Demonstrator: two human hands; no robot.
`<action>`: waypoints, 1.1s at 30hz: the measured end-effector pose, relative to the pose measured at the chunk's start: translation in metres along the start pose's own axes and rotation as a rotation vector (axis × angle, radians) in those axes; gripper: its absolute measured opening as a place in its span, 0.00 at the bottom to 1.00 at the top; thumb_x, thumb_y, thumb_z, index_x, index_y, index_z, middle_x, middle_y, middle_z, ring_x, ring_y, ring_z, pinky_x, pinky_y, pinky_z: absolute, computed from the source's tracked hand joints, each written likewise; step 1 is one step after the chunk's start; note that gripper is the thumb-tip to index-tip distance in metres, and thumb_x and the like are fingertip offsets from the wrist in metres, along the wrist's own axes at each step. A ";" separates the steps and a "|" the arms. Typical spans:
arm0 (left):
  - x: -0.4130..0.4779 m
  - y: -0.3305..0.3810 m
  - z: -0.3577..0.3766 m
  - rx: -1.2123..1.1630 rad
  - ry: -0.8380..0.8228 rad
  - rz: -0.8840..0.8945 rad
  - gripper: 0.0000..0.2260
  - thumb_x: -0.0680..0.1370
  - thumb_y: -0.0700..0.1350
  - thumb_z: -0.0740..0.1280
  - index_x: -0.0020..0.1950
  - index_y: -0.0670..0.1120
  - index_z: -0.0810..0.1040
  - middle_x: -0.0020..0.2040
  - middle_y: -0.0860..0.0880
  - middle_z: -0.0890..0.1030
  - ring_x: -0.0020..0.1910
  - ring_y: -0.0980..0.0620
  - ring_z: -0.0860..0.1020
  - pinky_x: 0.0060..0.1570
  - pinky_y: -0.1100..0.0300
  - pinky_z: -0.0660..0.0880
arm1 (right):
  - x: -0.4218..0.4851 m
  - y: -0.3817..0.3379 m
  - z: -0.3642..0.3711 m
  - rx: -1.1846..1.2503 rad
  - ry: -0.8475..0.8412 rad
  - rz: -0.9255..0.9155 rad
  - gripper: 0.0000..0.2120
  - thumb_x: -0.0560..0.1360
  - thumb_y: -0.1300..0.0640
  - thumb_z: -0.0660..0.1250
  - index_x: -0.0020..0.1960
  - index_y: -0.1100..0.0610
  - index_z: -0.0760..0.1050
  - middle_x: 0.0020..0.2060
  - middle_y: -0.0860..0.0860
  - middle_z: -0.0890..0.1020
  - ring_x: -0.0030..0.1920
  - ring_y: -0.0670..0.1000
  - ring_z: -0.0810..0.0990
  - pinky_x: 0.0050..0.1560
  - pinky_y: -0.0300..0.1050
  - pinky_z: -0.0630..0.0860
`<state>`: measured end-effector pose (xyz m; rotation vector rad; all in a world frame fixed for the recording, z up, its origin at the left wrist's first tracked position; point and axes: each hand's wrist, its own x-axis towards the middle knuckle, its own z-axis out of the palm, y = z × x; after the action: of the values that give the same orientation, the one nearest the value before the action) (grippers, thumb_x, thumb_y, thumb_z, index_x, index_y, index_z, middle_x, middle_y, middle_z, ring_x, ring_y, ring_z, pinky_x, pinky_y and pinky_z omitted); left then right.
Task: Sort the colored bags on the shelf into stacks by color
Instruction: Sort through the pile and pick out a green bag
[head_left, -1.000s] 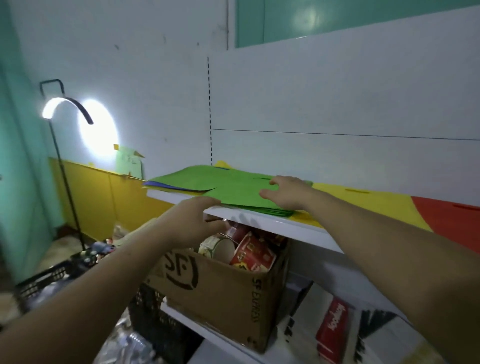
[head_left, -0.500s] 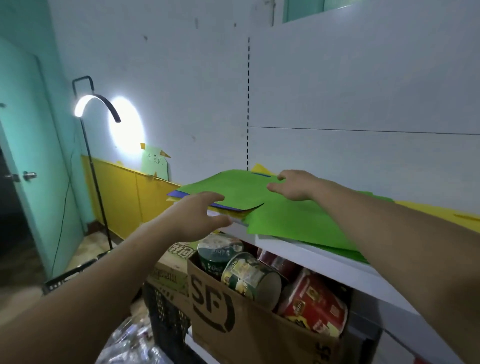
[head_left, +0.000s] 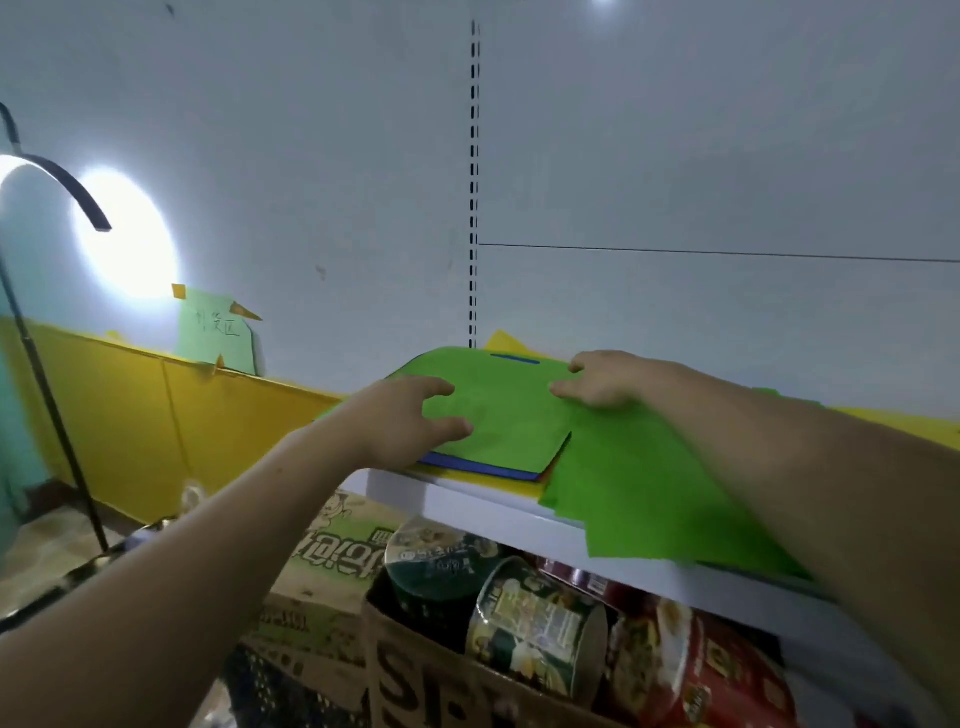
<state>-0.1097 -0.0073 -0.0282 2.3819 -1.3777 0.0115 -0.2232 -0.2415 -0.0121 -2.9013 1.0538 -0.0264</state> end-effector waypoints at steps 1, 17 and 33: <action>0.006 -0.007 -0.001 0.013 -0.021 0.022 0.29 0.75 0.62 0.62 0.73 0.52 0.64 0.73 0.50 0.66 0.70 0.48 0.65 0.66 0.56 0.62 | 0.002 -0.004 0.001 -0.003 0.002 0.024 0.34 0.78 0.37 0.55 0.76 0.58 0.58 0.75 0.55 0.61 0.73 0.56 0.61 0.71 0.47 0.60; 0.061 -0.098 -0.012 0.094 -0.231 0.096 0.30 0.78 0.62 0.58 0.74 0.45 0.63 0.73 0.44 0.65 0.71 0.46 0.65 0.66 0.58 0.62 | 0.014 -0.047 0.020 -0.017 -0.071 0.335 0.34 0.80 0.37 0.49 0.77 0.61 0.56 0.76 0.57 0.58 0.75 0.56 0.59 0.73 0.47 0.57; 0.063 -0.102 -0.014 0.024 -0.148 0.023 0.27 0.77 0.60 0.62 0.72 0.46 0.66 0.70 0.45 0.69 0.67 0.46 0.69 0.62 0.58 0.66 | 0.030 -0.051 0.026 -0.098 -0.040 0.355 0.37 0.77 0.32 0.50 0.74 0.58 0.63 0.73 0.57 0.65 0.71 0.58 0.65 0.70 0.51 0.63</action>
<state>0.0104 -0.0097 -0.0366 2.4291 -1.4785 -0.1463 -0.1664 -0.2208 -0.0349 -2.7353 1.5853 0.1002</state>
